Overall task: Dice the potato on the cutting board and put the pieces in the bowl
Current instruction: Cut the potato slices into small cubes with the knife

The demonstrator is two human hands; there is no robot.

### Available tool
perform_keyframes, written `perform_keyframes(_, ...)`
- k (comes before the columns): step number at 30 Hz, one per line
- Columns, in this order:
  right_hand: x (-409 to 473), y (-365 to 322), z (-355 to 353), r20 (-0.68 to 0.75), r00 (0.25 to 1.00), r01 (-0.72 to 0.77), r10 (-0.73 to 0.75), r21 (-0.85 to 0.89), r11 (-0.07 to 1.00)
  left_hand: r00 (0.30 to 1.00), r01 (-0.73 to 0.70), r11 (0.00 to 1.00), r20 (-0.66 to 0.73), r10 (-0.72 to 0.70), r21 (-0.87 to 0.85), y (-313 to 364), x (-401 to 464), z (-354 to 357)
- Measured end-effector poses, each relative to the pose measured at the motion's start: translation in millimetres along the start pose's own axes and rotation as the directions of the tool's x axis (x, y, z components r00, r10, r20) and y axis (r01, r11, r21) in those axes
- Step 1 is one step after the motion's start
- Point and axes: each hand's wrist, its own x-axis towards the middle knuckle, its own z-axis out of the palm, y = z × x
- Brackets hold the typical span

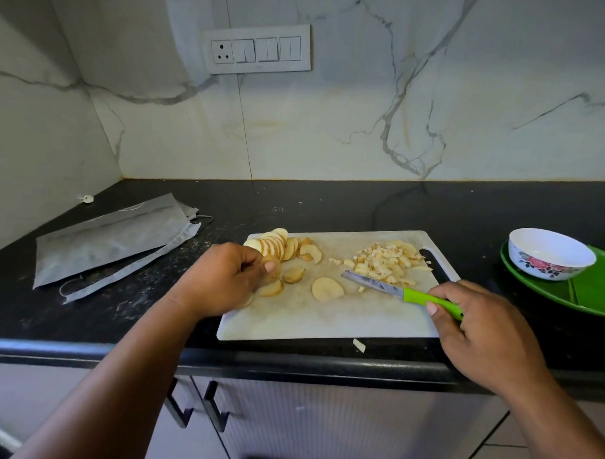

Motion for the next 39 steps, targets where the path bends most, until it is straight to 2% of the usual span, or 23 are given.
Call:
perform_keyframes(4,-1.0,-1.9,-1.4,-0.002,1.000,0.001,-0.001,-0.001,1.000,0.974,0.208,0.976,-0.101,-0.201,0.070,-0.8,17.3,-1.1)
perform_keyframes(6,-1.5,-3.4,-2.0,-0.008,1.000,0.004,-0.004,-0.004,1.000,0.962,0.233,0.963,-0.174,-0.209,0.134,1.4,18.8,0.6)
perform_keyframes(8,-1.6,-4.9,-2.9,-0.015,1.000,0.004,-0.004,-0.004,1.000,0.964,0.113,0.972,-0.260,-0.057,0.208,5.1,17.7,6.4)
perform_keyframes(10,-2.0,-7.5,-4.9,-0.028,1.000,-0.005,0.006,0.006,1.000,0.956,-0.087,0.965,-0.251,0.150,0.246,13.1,15.7,14.0)
perform_keyframes(12,-4.1,-14.3,-7.1,-0.056,0.998,-0.023,0.025,0.038,0.999,0.951,-0.257,0.932,-0.105,0.291,0.254,20.1,17.3,21.7)
perform_keyframes(14,-9.8,-27.9,-9.4,-0.077,0.996,-0.035,0.043,0.099,0.994,0.945,-0.327,0.912,0.080,0.317,0.248,25.5,21.6,27.7)
perform_keyframes(16,-17.4,-45.3,-8.2,-0.073,0.997,-0.009,0.017,0.098,0.995,0.936,-0.344,0.904,0.173,0.308,0.253,28.2,25.8,32.2)
perform_keyframes(18,-24.3,-60.9,-4.1,-0.076,0.997,0.033,-0.031,0.019,0.999,0.936,-0.340,0.903,0.190,0.297,0.263,31.2,27.0,36.6)
perform_keyframes(21,-28.7,-79.4,3.3,-0.087,0.995,0.051,-0.057,-0.071,0.996,0.947,-0.315,0.914,0.149,0.285,0.257,29.9,27.0,43.4)
perform_keyframes(25,-28.3,-93.7,8.2,-0.070,0.997,0.013,-0.021,-0.117,0.993,0.959,-0.284,0.925,0.092,0.269,0.253,25.6,25.2,49.6)
perform_keyframes(29,-37.0,-101.6,11.8,-0.027,1.000,0.001,-0.006,-0.187,0.982,0.962,-0.271,0.929,0.091,0.256,0.253,25.7,26.6,50.6)
perform_keyframes(34,-59.0,-109.0,0.4,-0.115,0.993,-0.024,0.001,-0.200,0.979,0.964,-0.263,0.942,0.089,0.249,0.210,21.7,28.1,51.3)
perform_keyframes(39,-43.5,-119.0,-3.9,-0.123,0.992,-0.035,0.013,-0.181,0.983,0.958,-0.278,0.944,-0.020,0.286,0.177,16.8,26.2,51.4)
